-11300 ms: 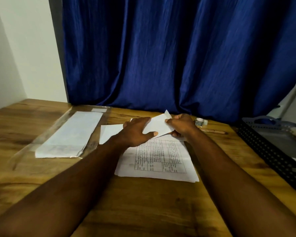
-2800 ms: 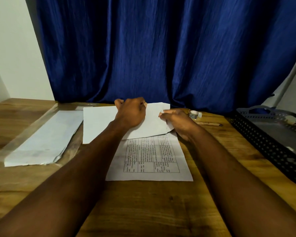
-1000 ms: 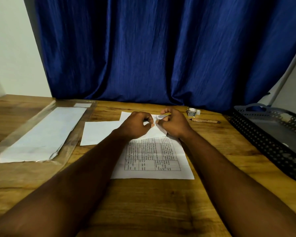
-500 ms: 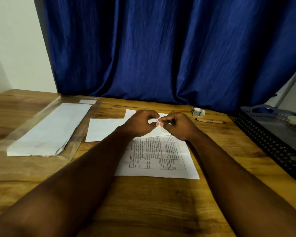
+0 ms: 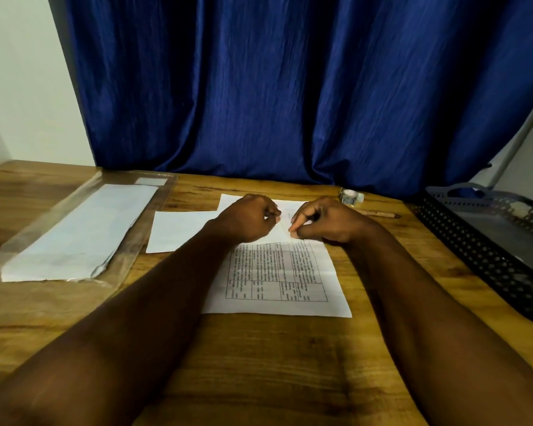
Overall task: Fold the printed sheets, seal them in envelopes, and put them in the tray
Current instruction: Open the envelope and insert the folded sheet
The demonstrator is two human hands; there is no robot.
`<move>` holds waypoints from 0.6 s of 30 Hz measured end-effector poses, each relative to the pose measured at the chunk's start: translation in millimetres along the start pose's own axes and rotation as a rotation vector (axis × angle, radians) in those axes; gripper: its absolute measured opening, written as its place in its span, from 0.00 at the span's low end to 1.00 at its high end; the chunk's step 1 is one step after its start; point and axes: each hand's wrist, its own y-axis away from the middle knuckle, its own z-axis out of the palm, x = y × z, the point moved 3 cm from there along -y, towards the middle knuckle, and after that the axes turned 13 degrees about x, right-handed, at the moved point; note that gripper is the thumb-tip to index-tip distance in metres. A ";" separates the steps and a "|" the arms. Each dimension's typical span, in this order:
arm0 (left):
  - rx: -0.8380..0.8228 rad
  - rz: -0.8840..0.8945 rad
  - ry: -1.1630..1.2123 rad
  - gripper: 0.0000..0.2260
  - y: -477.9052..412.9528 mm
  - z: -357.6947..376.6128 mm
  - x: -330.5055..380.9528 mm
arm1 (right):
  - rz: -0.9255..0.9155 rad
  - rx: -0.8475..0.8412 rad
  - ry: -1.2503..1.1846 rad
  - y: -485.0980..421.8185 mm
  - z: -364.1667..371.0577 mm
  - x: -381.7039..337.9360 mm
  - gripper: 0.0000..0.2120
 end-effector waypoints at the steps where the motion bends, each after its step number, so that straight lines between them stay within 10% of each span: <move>1: -0.013 0.004 -0.013 0.15 0.3 -0.6 0.8 | 0.009 -0.027 0.002 1.5 -1.6 -1.1 0.06; 8: -0.034 0.210 -0.058 0.10 3.7 -15.1 20.3 | 0.026 -0.044 -0.007 3.9 -2.9 -3.2 0.09; 13: -0.234 0.168 -0.092 0.32 4.7 -22.8 23.6 | 0.013 -0.018 -0.038 2.0 0.7 0.8 0.08; 18: -0.194 0.186 -0.068 0.24 3.9 -26.6 26.8 | 0.043 0.096 -0.116 2.0 6.7 5.1 0.10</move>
